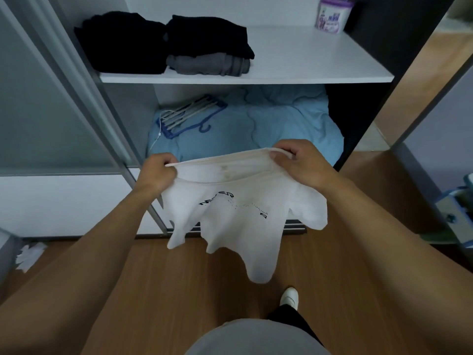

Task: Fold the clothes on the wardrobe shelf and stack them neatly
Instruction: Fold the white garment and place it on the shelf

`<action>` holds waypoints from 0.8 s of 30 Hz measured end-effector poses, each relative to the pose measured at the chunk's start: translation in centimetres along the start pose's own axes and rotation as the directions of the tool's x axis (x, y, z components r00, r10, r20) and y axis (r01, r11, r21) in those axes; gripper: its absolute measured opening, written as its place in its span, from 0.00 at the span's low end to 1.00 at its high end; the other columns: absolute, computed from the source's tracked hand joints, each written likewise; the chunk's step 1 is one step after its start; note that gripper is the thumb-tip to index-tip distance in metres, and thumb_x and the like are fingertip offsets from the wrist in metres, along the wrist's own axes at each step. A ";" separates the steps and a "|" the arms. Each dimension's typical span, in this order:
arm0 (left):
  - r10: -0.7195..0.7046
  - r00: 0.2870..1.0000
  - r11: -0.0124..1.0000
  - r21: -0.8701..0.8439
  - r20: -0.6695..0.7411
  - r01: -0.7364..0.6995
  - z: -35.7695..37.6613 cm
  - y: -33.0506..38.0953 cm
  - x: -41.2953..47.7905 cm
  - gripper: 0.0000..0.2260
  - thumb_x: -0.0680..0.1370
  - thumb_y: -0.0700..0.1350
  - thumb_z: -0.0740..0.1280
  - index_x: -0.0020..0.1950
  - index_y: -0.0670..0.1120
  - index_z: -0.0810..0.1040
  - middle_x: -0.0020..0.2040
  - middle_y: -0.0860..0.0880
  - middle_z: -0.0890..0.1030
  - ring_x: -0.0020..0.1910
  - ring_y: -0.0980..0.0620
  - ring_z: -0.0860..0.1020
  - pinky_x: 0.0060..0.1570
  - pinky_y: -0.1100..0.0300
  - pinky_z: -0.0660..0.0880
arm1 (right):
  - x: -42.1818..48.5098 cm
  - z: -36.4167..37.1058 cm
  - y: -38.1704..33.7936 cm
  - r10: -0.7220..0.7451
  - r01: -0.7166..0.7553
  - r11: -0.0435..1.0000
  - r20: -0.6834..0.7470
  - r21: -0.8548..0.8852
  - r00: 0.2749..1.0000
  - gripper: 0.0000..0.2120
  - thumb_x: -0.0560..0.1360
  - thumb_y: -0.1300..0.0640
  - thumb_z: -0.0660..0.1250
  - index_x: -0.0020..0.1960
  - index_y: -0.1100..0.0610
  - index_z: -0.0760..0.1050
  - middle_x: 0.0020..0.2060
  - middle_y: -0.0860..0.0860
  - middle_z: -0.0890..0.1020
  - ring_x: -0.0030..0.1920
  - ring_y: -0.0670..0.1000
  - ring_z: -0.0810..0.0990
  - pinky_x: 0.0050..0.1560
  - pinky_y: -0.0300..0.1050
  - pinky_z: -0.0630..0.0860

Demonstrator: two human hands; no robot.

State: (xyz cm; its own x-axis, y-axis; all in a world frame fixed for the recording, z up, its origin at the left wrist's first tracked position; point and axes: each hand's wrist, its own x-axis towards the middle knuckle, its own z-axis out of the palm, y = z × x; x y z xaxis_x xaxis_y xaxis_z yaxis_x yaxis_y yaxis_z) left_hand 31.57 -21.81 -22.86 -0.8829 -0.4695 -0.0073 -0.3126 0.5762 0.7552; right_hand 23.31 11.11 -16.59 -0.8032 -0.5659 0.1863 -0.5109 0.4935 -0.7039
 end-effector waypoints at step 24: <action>0.317 0.903 0.948 -0.122 0.290 -0.293 2.3 5.2 0.0 0.14 0.71 0.60 0.70 0.31 0.53 0.77 0.27 0.58 0.75 0.26 0.62 0.71 0.26 0.72 0.63 | 0.2 -4.1 5.1 0.346 -0.150 0.904 -0.479 0.401 0.806 0.15 0.81 0.52 0.63 0.36 0.47 0.74 0.28 0.35 0.75 0.32 0.35 0.72 0.37 0.28 0.68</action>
State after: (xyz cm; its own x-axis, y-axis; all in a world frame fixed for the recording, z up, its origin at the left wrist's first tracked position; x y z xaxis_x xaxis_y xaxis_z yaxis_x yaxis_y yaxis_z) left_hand 29.19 -17.29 -20.46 -0.9980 -0.0473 0.0422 0.0051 0.6028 0.7979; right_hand 19.35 16.21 -17.37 -0.9715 0.0310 0.2352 -0.2188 0.2659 -0.9388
